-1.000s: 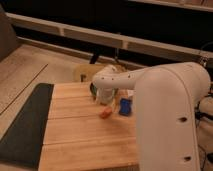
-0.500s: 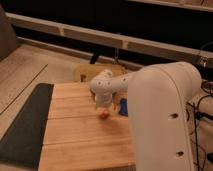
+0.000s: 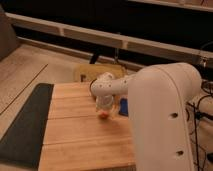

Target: Place the pepper on the white sponge

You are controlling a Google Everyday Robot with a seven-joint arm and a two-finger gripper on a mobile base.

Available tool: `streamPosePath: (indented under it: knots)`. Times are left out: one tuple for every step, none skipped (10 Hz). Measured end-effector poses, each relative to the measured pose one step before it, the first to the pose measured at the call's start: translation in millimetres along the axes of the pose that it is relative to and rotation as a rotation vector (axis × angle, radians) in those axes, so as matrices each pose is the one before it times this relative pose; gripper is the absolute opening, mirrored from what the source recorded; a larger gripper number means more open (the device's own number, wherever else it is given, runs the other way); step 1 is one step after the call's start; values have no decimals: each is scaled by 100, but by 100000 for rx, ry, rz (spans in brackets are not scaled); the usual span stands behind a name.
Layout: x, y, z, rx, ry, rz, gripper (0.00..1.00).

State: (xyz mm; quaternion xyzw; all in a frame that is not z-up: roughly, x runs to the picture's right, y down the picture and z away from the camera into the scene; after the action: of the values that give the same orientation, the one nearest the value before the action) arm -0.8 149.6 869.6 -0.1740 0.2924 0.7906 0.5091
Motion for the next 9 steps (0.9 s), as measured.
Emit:
streamPosePath:
  knots:
    - [-9, -20, -7, 19, -11, 18, 65]
    - [1, -9, -3, 24, 10, 10, 65]
    - [9, -3, 10, 36, 24, -4, 65]
    - [4, -2, 3, 5, 12, 4, 65]
    - [-28, -55, 29, -143, 207, 354, 65]
    - [-169, -249, 21, -501, 337, 622, 65]
    - [-4, -80, 1, 114, 67, -80, 65]
    - [61, 165, -2, -108, -18, -329, 65]
    - [49, 142, -3, -288, 56, -92, 65]
